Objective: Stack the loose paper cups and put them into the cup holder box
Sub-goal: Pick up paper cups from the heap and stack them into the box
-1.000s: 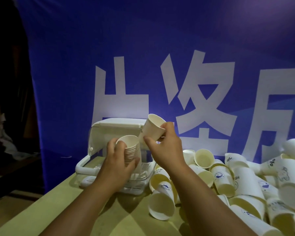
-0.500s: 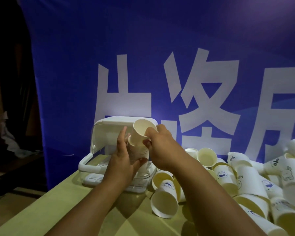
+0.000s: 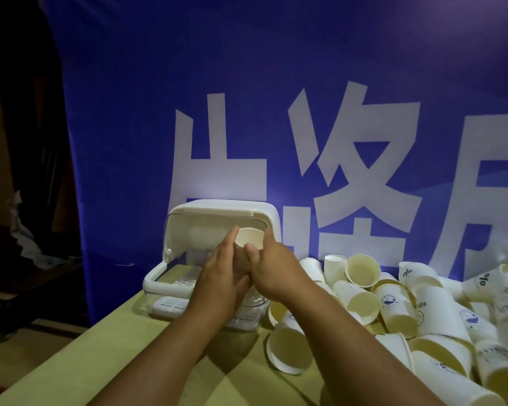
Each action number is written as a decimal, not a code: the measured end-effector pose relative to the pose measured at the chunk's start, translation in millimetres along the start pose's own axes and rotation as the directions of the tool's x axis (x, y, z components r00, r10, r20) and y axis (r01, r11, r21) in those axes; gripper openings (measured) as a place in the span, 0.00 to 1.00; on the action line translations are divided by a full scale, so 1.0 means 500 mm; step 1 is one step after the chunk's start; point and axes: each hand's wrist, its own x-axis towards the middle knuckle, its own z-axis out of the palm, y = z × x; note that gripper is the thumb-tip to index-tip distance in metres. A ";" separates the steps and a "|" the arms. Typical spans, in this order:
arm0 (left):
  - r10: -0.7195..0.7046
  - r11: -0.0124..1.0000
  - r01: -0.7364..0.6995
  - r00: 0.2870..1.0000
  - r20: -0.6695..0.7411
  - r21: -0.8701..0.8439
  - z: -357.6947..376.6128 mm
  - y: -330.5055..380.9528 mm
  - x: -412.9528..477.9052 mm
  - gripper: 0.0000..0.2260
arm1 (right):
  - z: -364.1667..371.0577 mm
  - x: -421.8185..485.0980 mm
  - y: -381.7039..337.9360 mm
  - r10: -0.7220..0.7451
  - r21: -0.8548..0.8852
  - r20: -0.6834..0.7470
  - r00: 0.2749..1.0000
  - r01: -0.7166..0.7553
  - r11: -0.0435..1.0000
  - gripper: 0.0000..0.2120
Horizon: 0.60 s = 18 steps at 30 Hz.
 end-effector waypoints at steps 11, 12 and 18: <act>-0.128 0.969 0.155 0.981 0.146 -0.192 -0.066 -0.025 0.031 0.35 | 0.015 0.013 -0.045 0.005 0.225 0.058 0.998 -0.018 0.974 0.16; -0.139 0.963 0.168 0.979 0.148 -0.209 -0.072 -0.033 0.042 0.34 | 0.017 0.021 -0.054 0.002 0.249 0.067 0.998 -0.018 0.968 0.13; -0.228 0.948 0.274 0.940 0.254 -0.162 -0.123 -0.102 0.118 0.34 | 0.092 0.100 -0.060 0.081 0.389 0.159 0.984 -0.137 0.911 0.19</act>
